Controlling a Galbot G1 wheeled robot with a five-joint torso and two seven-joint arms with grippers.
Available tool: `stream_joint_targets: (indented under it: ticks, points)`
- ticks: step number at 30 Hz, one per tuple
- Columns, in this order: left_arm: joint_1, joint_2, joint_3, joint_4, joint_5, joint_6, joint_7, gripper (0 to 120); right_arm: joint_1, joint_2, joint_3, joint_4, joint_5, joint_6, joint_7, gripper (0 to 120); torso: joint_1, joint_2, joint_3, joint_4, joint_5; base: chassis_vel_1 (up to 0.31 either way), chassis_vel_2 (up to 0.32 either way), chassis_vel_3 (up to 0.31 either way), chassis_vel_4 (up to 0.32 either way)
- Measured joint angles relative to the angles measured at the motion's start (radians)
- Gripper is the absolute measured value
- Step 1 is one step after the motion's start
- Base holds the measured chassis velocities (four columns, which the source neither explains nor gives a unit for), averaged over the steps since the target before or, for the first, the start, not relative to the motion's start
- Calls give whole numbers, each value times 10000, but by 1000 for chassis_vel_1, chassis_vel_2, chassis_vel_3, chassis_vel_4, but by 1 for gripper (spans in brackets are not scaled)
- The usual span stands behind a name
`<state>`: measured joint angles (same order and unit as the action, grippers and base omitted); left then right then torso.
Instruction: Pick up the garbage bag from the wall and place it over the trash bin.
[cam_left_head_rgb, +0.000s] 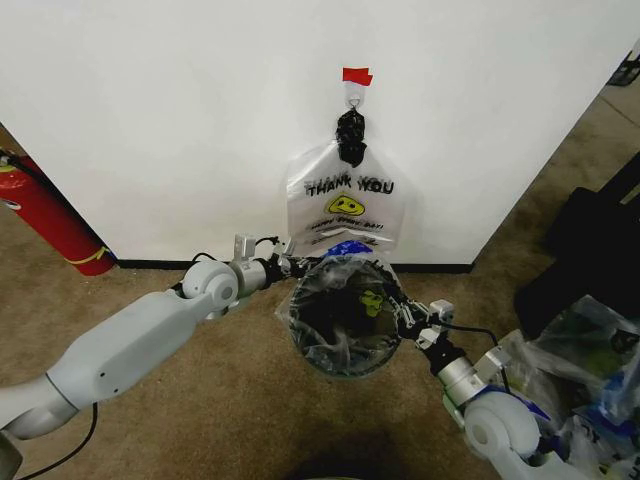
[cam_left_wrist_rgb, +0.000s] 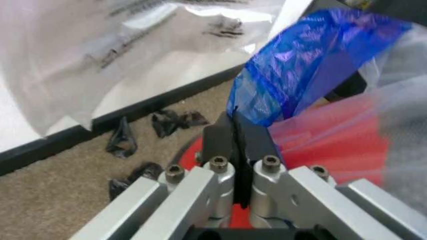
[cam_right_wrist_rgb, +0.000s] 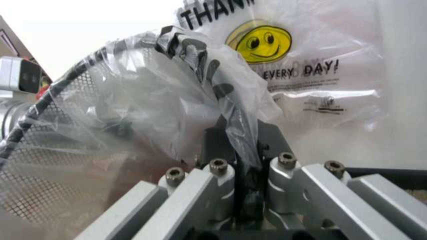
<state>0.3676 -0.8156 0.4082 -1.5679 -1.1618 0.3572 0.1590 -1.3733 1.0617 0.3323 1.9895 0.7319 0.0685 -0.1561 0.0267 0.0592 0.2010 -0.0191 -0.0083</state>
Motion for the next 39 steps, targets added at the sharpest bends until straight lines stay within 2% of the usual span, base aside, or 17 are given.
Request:
stream_joint_targets:
  ticks: [2, 8, 10, 12, 16, 18, 20, 22, 24, 28, 32, 36, 38, 39]
  points:
    - [22, 17, -48, -29, 17, 6, -55, 1, 4, 10, -10, -9, -3, 0, 1, 0, 0, 0, 0, -1, 1, 0, 0, 0, 0]
    - [204, 399, -360, -583, 580, -121, -310, 27, 35, 128, -65, -43, 6, -3, 56, 0, 0, 0, 0, -2, 2, 0, 0, 0, 0]
    - [217, 454, -385, -645, 573, -110, -320, 31, 37, 141, -70, -55, 2, -3, 68, 0, 0, 0, 0, -2, 3, 0, 0, 0, 0]
    - [245, 566, -435, -743, 480, -92, -339, 38, 37, 166, -75, -79, 0, -4, 103, 0, 0, 0, 0, -2, 2, 0, 0, 0, 0]
    - [372, 975, -710, -1098, -169, -122, -125, 58, 53, 229, -82, -152, 39, -21, 176, 0, -1, 0, 0, 0, 3, 0, 0, 0, 0]
    - [395, 982, -764, -1132, -221, -128, -126, 59, 53, 233, -84, -158, 41, -22, 177, 0, -2, 0, 0, 0, 2, 0, 0, 0, 0]
    - [520, 963, -1053, -1254, -363, -155, -213, 66, 35, 255, -93, -166, 42, -26, 189, 0, -1, 0, 0, -2, 2, 0, 0, 0, 0]
    - [936, 788, -1898, -1488, -578, -359, -874, 79, -29, 339, -101, -139, 48, -65, 335, 0, -1, 0, 0, -5, 2, 0, 0, 0, 0]
    - [1062, 749, -2112, -1554, -611, -456, -1046, 81, -47, 366, -105, -116, 60, -92, 386, 0, -1, 0, 0, -5, 2, 0, 0, 0, 0]
    - [2302, 648, -3687, -2269, -154, -1508, -1868, 98, -218, 583, -119, 39, 145, -489, 993, 0, -2, 0, -1, -3, 2, 0, 0, 0, 0]
    - [3206, 599, -4446, -2886, 508, -2161, -2129, 100, -320, 748, -91, 47, 253, -738, 1399, 0, -2, 0, -1, 4, 3, 0, 0, 0, 0]
    - [4890, 227, -5276, -3577, 2474, -3573, -2327, 100, -614, 1255, 232, 335, 811, -1201, 2331, 0, -1, 0, -1, -9, 1, 0, 0, 0, 0]
    - [5094, 166, -5422, -3647, 2655, -3683, -2365, 100, -615, 1298, 239, 352, 852, -1241, 2398, 0, -2, 1, -1, -10, 2, 0, 0, 0, 0]
    - [5768, -16, -5909, -3861, 3121, -3994, -2468, 100, -597, 1469, 260, 404, 1047, -1439, 2728, 0, -2, 1, -2, -6, 4, 0, 0, 0, 0]
